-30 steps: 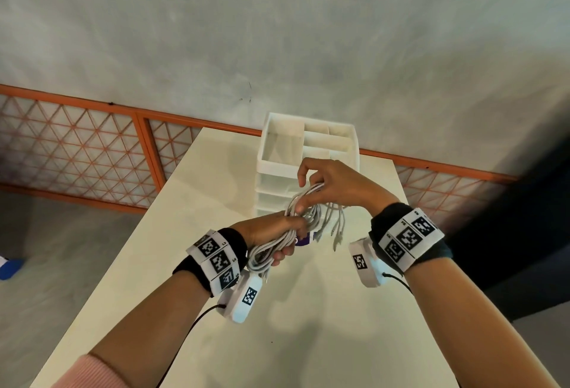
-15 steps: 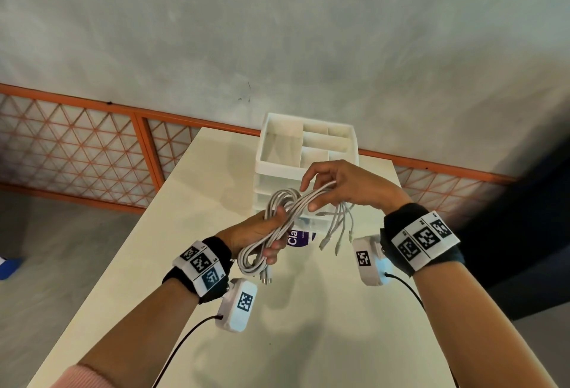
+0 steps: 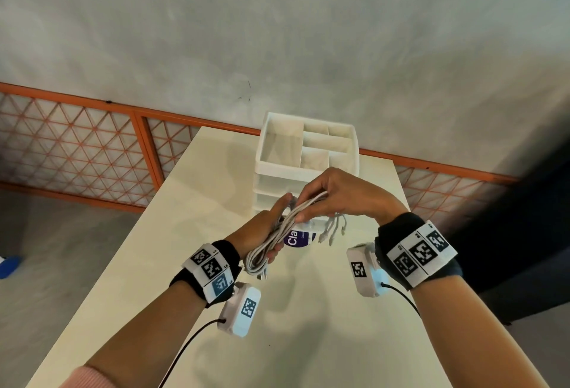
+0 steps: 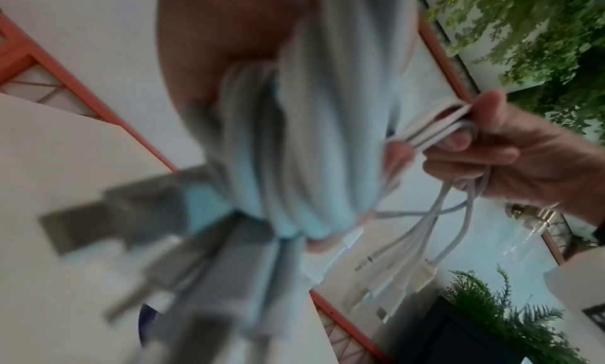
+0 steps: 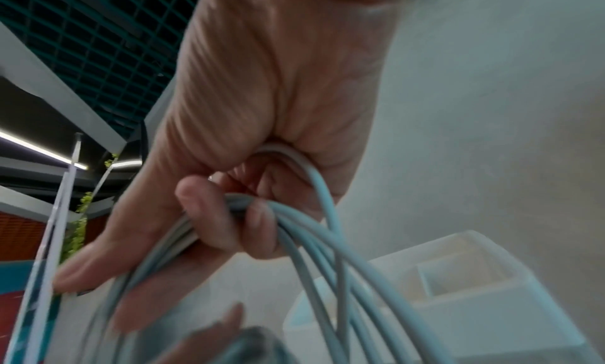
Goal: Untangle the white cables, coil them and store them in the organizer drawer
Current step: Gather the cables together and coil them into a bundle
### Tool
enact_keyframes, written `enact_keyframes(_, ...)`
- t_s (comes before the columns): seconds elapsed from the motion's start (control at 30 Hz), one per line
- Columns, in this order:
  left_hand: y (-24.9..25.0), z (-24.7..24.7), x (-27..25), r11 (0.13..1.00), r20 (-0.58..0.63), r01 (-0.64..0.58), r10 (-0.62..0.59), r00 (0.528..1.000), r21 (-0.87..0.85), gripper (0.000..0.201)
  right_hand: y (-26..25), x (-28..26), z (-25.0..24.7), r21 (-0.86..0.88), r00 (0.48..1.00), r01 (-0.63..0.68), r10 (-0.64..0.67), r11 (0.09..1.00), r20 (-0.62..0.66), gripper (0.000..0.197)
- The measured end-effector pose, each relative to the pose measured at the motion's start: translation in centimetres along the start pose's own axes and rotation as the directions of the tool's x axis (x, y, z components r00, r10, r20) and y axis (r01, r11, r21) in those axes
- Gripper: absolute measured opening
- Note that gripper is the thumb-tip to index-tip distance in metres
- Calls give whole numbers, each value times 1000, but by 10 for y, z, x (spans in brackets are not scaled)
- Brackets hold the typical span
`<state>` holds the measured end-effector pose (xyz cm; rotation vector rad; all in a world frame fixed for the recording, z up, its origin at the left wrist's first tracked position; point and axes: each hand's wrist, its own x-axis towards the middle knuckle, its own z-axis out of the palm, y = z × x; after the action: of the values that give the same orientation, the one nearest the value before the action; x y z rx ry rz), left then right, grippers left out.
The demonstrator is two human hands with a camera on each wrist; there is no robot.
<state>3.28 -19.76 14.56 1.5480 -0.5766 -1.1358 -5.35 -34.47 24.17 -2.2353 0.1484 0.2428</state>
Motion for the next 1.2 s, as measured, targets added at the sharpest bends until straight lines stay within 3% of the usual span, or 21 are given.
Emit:
enact_keyframes(0.13,-9,4,4,1000,-25,15,-16,1000,-5,40,-11,8,10,-65,995,96,-96,993,-2,19)
enact_keyframes(0.3,1,5,0,999,-8,16,-15,1000,39,76,-3,16,5,-42,980,97,-103,994,-170,20)
enact_keyframes(0.53,-2,2,-1,998,104,31,-37,994,60,96,15,23,4,-45,949,83,-93,996,-300,34)
enact_keyframes(0.6,1,0,-4,995,119,11,-22,993,96,87,22,23,4,-38,948,72,-81,997,-309,33)
enact_keyframes(0.67,4,1,-7,989,110,-29,14,994,143,66,26,24,5,-36,948,66,-74,997,-308,30)
enact_keyframes(0.8,2,-1,-5,986,118,-28,8,993,162,52,27,24,9,-32,958,67,-74,997,-276,33)
enact_keyframes(1.03,6,-3,-7,981,104,-137,123,987,139,48,35,17,5,162,992,2,19,987,-126,42)
enact_keyframes(1.2,0,-5,-4,968,59,-187,180,982,168,46,36,26,11,-7,992,-76,75,997,-102,26)
